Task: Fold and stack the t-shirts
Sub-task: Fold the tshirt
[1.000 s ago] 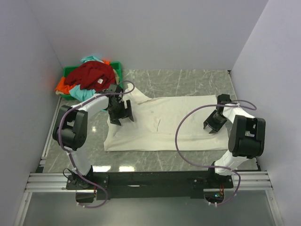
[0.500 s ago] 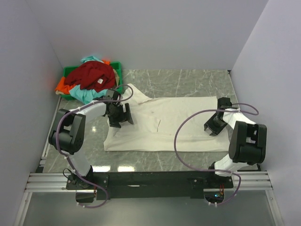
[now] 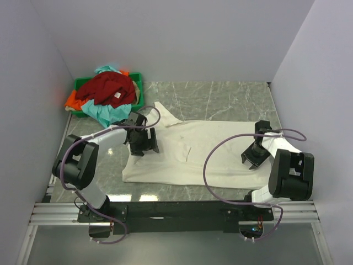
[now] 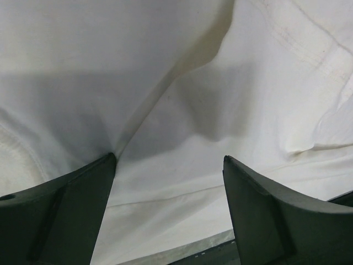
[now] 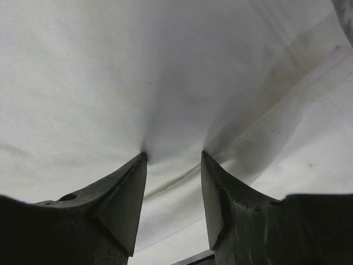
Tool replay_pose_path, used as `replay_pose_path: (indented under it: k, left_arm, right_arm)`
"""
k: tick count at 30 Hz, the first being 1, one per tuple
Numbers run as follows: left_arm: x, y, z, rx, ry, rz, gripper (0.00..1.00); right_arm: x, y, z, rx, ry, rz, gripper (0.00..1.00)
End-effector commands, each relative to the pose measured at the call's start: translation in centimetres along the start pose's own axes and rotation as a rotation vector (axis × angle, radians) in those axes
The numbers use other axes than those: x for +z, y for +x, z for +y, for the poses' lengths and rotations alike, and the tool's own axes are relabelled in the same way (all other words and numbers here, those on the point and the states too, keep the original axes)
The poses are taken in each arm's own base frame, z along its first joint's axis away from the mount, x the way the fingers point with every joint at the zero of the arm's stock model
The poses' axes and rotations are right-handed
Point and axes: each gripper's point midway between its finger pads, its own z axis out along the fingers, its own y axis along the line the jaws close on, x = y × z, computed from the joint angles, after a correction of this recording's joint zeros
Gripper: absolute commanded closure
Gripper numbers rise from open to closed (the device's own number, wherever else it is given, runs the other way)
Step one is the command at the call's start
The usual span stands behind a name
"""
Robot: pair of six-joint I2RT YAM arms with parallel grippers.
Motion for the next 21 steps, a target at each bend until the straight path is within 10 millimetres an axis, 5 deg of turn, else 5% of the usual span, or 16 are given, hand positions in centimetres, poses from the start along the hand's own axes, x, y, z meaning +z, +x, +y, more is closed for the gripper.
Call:
replay_pose_path:
  k: [1, 5, 9, 15, 19, 21]
  left_arm:
    - [0.0, 6.8, 3.8, -0.083, -0.162, 0.203, 0.13]
    - [-0.9, 7.5, 3.5, -0.091, -0.152, 0.217, 0.13]
    - [-2.0, 5.6, 2.1, -0.045, -0.122, 0.169, 0.11]
    - [-4.5, -2.1, -1.9, 0.029, -0.104, 0.037, 0.09]
    - [-6.7, -8.5, -5.1, 0.032, -0.024, -0.103, 0.09]
    - [-6.9, -10.6, -4.9, 0.008, -0.011, -0.133, 0.09]
  right_arm:
    - [-0.1, 1.5, -2.5, 0.014, 0.088, 0.033, 0.49]
    - [-0.5, 1.4, -2.5, 0.021, 0.089, 0.024, 0.49]
    - [-2.4, -1.2, -1.4, 0.030, 0.060, -0.052, 0.49]
    - [-7.2, -8.3, 1.7, 0.026, -0.010, -0.225, 0.49]
    - [-8.1, -13.6, 3.7, 0.002, -0.042, -0.340, 0.50]
    - [-7.8, -15.8, 4.9, -0.007, -0.048, -0.373, 0.50]
